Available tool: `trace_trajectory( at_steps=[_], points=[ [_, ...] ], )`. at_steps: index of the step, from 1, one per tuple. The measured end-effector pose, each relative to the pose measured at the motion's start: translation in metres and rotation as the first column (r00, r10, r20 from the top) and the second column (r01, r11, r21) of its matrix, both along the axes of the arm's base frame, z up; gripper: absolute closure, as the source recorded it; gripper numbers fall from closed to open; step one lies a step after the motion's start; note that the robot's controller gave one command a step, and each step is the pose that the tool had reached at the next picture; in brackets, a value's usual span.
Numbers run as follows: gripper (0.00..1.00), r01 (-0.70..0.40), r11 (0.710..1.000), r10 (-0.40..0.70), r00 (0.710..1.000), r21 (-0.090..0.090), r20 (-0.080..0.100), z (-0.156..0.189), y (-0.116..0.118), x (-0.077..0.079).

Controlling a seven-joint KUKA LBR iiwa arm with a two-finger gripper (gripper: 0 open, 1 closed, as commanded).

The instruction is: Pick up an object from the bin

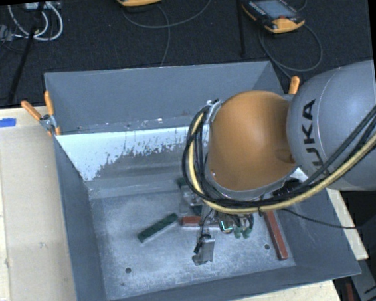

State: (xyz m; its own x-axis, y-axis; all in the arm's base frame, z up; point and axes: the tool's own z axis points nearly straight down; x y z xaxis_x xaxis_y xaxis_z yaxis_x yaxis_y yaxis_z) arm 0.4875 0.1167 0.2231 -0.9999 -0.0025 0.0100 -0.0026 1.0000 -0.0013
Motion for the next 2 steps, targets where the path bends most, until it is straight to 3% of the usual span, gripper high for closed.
trace_trajectory(
  at_steps=[1,2],
  points=[
    [0.00,0.142,0.990,-0.142,0.990,-0.002,0.002,-0.122,-0.029,0.041],
    [0.00,0.092,0.996,-0.092,0.996,0.005,0.010,-0.155,0.035,0.081]
  ],
)
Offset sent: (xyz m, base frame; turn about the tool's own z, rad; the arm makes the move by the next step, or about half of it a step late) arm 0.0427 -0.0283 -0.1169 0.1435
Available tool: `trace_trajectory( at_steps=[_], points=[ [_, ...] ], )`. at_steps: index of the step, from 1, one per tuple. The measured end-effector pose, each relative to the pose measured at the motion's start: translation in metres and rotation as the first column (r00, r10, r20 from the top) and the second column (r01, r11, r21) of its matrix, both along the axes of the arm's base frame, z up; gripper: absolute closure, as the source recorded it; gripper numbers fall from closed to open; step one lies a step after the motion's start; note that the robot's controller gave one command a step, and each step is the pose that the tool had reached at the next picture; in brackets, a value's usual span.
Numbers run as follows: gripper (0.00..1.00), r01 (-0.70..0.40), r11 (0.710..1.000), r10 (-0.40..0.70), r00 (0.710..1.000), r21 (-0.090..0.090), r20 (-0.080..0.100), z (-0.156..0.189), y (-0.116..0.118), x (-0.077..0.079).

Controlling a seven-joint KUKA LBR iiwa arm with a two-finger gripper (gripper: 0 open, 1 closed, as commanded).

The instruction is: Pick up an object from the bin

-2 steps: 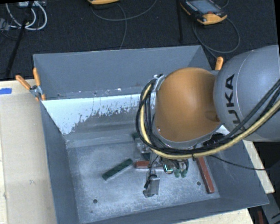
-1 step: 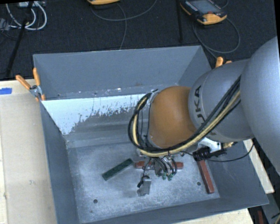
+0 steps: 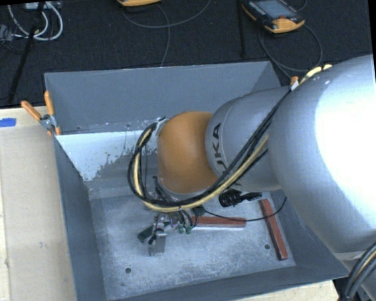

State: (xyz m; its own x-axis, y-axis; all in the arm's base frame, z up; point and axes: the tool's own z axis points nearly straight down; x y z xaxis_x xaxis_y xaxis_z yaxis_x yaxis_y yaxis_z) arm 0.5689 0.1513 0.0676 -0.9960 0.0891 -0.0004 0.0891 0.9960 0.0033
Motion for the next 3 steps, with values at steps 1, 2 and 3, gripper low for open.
trace_trajectory(
  at_steps=[1,2,3],
  points=[
    [1.00,0.007,1.000,-0.007,1.000,-0.003,0.000,0.002,-0.004,0.000],
    [1.00,0.041,0.999,-0.041,0.999,-0.001,0.007,0.120,-0.005,0.003],
    [1.00,-0.003,1.000,0.003,1.000,-0.002,0.007,0.178,-0.013,0.004]
  ],
)
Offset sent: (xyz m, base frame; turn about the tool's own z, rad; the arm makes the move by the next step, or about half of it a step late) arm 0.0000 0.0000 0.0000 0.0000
